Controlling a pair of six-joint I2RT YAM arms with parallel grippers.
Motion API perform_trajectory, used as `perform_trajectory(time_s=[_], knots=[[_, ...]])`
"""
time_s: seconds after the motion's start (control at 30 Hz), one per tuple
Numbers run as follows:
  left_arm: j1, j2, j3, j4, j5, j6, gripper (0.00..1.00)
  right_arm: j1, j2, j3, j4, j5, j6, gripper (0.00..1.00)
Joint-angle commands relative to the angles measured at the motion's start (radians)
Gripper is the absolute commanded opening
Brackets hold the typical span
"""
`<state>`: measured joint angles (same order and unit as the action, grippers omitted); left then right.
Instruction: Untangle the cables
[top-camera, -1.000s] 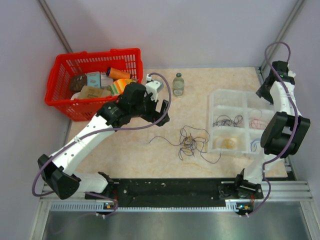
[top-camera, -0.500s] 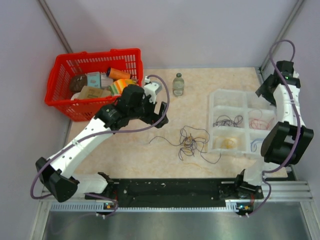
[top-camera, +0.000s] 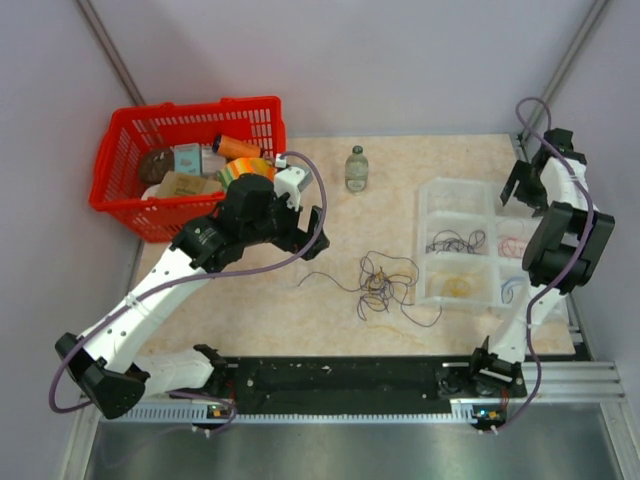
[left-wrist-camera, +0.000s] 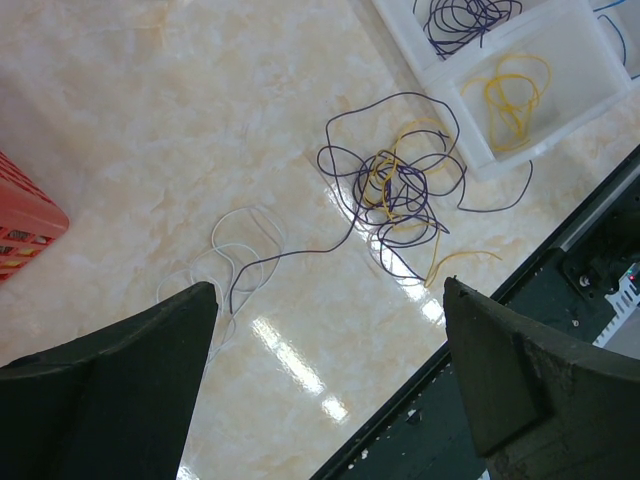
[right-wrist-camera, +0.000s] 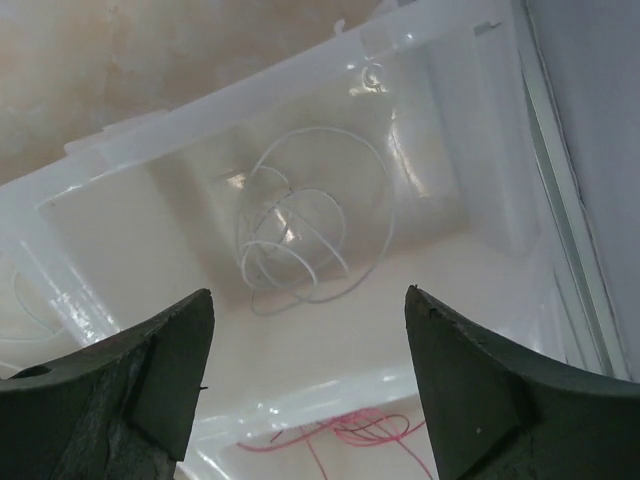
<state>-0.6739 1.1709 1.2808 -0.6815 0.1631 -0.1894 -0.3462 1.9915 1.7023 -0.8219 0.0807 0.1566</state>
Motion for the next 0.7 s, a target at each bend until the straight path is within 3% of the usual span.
perform_trajectory(time_s=[0.0, 0.23, 0.4, 0.67], knots=[[0.004, -0.007, 0.002, 0.028, -0.005, -0.007, 0.98, -0.007, 0.064, 0.025, 0.052, -0.019, -0.118, 0.76], [0.004, -0.007, 0.002, 0.028, -0.005, -0.007, 0.98, -0.005, 0.096, 0.007, 0.109, -0.053, -0.212, 0.73], [0.004, -0.007, 0.002, 0.028, -0.005, -0.007, 0.98, 0.016, 0.161, -0.006, 0.104, 0.031, -0.203, 0.71], [0.004, -0.007, 0.002, 0.028, -0.005, -0.007, 0.98, 0.033, 0.188, -0.021, 0.124, 0.042, -0.184, 0.38]])
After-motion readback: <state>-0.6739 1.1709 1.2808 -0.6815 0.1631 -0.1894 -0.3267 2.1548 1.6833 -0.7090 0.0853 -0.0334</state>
